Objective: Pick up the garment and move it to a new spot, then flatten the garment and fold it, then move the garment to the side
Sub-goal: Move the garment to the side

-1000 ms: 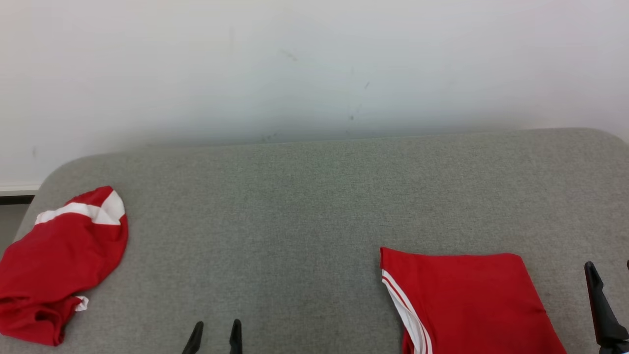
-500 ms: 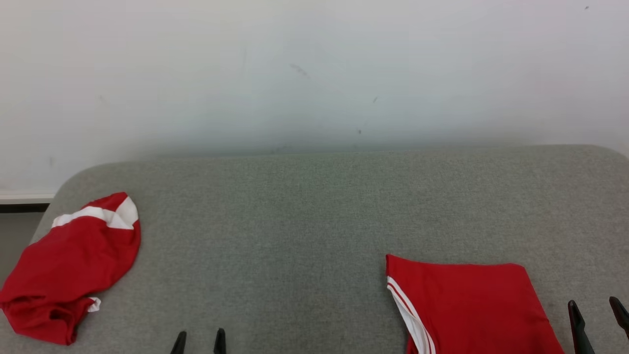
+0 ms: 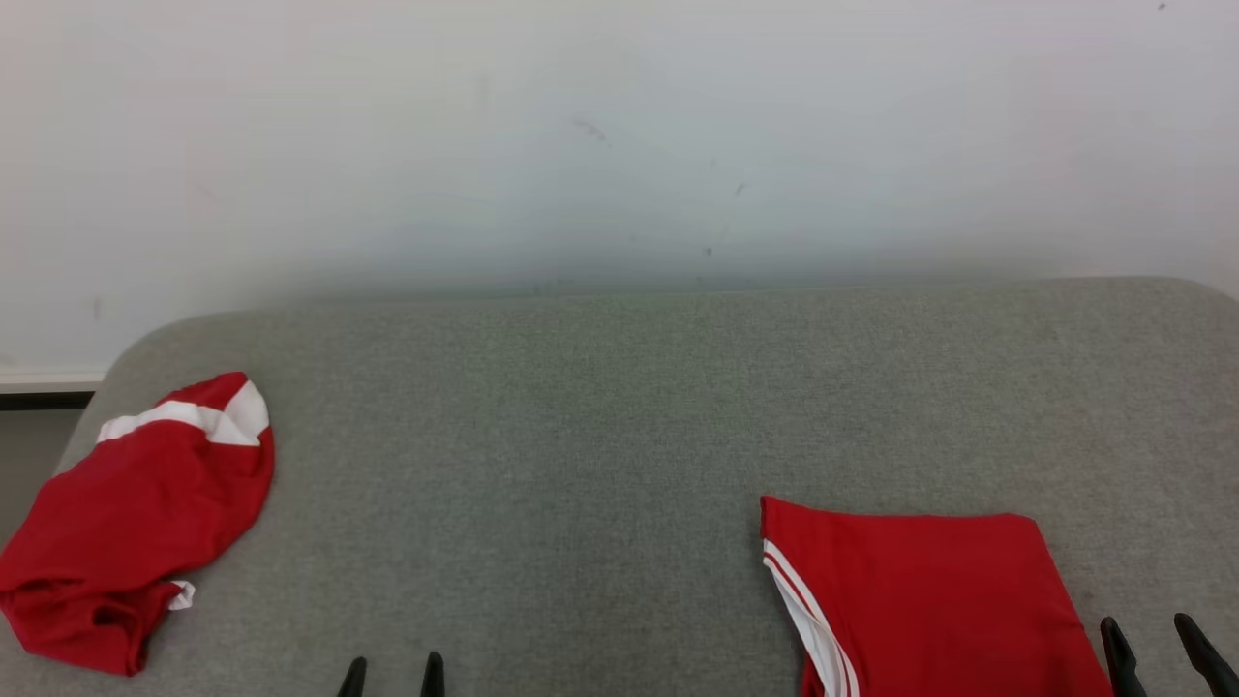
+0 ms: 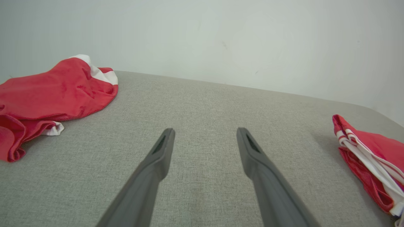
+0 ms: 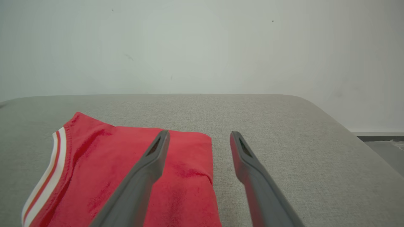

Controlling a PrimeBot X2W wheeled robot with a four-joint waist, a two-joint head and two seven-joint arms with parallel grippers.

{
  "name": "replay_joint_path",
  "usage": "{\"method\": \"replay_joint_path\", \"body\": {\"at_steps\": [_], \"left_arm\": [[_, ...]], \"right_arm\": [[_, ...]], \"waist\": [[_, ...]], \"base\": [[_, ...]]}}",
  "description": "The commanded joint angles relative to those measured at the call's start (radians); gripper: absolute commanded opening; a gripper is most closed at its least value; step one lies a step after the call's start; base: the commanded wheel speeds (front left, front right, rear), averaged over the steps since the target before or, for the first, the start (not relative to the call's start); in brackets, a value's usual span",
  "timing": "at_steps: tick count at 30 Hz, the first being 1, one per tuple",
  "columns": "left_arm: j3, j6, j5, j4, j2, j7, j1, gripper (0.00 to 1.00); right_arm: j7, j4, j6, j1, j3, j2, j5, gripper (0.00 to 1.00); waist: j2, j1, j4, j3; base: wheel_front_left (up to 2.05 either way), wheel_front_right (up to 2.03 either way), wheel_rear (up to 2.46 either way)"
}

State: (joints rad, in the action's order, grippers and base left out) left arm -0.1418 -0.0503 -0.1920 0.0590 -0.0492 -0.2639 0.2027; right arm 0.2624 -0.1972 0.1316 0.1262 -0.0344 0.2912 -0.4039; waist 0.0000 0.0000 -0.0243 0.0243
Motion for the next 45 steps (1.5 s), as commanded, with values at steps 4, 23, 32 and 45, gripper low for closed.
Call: {"method": "replay_joint_path", "body": {"at_steps": [4, 23, 32, 45], "left_arm": [[-0.008, 0.005, 0.015, 0.005, -0.003, 0.000, -0.013, 1.00], [-0.005, 0.023, 0.063, 0.034, -0.003, 0.000, -0.082, 1.00], [-0.017, 0.023, 0.052, 0.035, -0.003, 0.000, -0.091, 1.00], [-0.046, 0.010, 0.036, 0.002, -0.003, 0.000, -0.132, 1.00]], "right_arm": [[-0.135, -0.046, -0.002, -0.075, -0.093, 0.118, -0.219, 1.00], [-0.626, -0.217, -0.002, -0.269, -0.271, 0.275, -0.733, 1.00], [-0.625, -0.244, -0.001, -0.338, -0.370, 0.228, -0.800, 0.00], [-0.503, -0.255, -0.001, -0.516, -0.483, 0.347, -0.706, 0.00]], "waist": [[0.0000, 0.0000, 0.004, -0.028], [0.0000, 0.0000, 0.097, -0.133], [0.0000, 0.0000, 0.123, -0.133], [0.0000, 0.0000, 0.043, -0.200]], "base": [[0.00, 0.00, 0.00], [0.00, 0.00, 0.00], [0.00, 0.00, 0.00], [0.00, 0.00, 0.00]]}}
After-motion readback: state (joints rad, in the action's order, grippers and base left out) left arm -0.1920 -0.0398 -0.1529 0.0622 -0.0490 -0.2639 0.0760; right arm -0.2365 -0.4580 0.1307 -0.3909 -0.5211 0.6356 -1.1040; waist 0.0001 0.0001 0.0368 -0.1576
